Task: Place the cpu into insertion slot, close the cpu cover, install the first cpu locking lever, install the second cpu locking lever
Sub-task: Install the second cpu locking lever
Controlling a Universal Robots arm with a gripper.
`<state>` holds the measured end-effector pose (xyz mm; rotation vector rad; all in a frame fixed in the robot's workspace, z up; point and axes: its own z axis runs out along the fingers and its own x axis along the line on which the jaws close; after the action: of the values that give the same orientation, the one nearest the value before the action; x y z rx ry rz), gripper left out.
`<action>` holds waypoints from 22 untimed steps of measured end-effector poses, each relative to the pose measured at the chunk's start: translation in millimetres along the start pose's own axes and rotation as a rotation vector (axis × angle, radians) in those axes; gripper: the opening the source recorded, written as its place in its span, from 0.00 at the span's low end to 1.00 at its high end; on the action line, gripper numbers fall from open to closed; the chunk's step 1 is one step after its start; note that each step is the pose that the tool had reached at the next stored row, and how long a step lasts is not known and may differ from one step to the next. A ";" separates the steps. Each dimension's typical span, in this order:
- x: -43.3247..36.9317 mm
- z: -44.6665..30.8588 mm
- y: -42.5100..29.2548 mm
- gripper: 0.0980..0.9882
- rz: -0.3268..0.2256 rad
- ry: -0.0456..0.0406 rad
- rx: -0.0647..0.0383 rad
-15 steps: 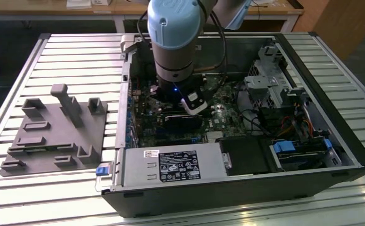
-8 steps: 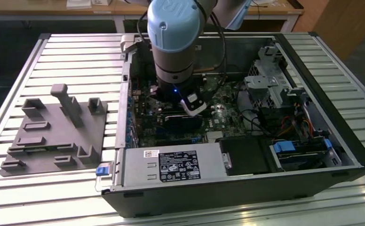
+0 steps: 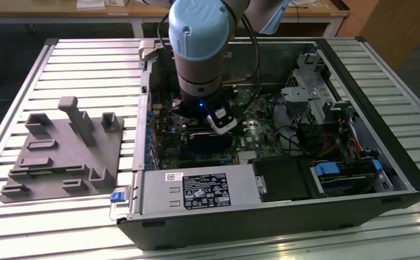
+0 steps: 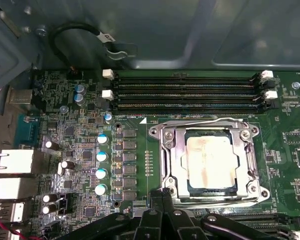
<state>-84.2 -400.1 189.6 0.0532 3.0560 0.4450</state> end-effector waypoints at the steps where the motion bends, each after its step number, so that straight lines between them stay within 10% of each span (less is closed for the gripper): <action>1: 0.0 0.0 0.0 0.01 0.000 0.0000 0.000; 11: -0.1 -2.1 0.8 0.01 0.000 -0.0004 0.003; 22: -1.5 -32.9 9.9 0.01 -0.001 -0.0009 0.019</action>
<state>-84.3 -400.0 224.0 0.0530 3.0594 0.4160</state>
